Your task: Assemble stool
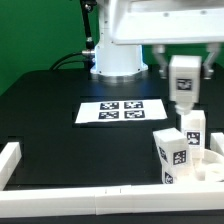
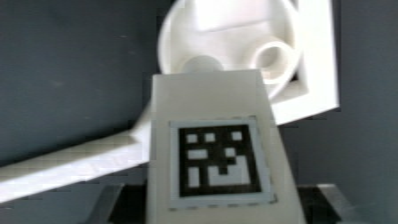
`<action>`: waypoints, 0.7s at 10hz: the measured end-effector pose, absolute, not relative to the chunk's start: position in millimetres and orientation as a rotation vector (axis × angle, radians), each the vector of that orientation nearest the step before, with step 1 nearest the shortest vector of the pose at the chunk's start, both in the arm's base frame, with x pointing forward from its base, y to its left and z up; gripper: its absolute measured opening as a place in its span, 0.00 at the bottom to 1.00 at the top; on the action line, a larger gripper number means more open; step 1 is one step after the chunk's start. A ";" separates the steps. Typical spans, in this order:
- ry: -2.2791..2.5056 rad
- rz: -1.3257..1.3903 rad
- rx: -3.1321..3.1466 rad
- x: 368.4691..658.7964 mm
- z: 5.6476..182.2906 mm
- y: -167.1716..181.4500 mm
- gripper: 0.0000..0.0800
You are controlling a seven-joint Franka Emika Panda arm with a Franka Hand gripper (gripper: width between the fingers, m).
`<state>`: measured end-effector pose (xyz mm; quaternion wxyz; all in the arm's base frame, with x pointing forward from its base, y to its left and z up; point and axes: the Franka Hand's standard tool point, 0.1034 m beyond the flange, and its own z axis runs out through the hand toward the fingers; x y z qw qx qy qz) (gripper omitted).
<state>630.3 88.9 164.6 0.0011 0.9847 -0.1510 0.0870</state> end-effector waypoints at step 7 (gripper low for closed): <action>-0.463 0.312 3.079 642.5 137.5 103.5 0.42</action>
Offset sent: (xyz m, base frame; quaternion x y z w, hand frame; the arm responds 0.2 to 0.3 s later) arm 0.0000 0.0000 0.0000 0.0000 0.0000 0.0000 1.0000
